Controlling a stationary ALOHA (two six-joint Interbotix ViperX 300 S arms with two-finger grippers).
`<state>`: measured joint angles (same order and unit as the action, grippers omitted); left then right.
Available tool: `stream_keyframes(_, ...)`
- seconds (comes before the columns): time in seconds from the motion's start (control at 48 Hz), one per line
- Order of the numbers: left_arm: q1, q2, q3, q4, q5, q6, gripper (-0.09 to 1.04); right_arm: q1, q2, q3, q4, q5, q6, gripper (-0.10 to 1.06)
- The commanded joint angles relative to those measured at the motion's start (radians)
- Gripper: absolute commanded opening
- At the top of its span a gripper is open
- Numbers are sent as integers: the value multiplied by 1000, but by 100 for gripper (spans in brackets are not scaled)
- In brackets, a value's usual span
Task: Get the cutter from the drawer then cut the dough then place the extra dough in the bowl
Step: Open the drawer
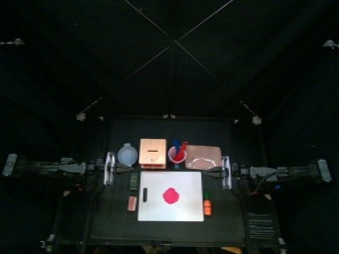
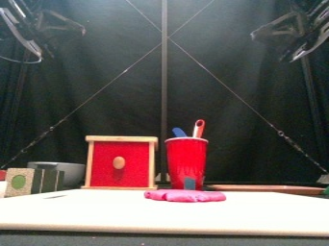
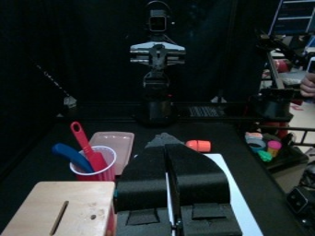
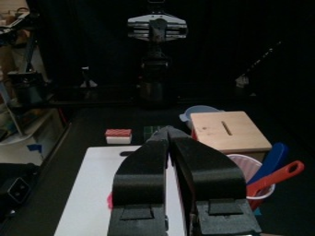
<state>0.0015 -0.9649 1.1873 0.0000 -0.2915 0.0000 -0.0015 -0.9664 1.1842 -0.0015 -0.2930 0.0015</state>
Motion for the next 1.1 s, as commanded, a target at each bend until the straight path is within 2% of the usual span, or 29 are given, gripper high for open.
stream_keyframes(0.021,-5,43,-64,-43,0,-3,0,-11,12,-25,5,-5,3,4)
stream_keyframes(0.083,-5,54,-86,-52,6,-2,0,-17,14,-29,5,-5,8,8)
stream_keyframes(0.271,11,107,-118,-81,43,-8,0,-41,49,-80,9,-5,8,8)
stream_keyframes(0.333,15,135,-114,-115,37,-8,0,-61,80,-123,15,-3,9,8)
stream_keyframes(0.458,12,195,-94,-225,-20,-9,0,-98,190,-245,34,60,6,8)
stream_keyframes(0.688,-18,273,-29,-439,-173,-9,0,-178,431,-463,23,284,-5,7)
stream_keyframes(0.938,-126,379,-20,-572,-229,-9,0,-204,646,-620,-25,359,-9,7)
stream_keyframes(1.104,-166,445,-23,-667,-238,-23,0,-216,847,-764,-69,454,-15,7)
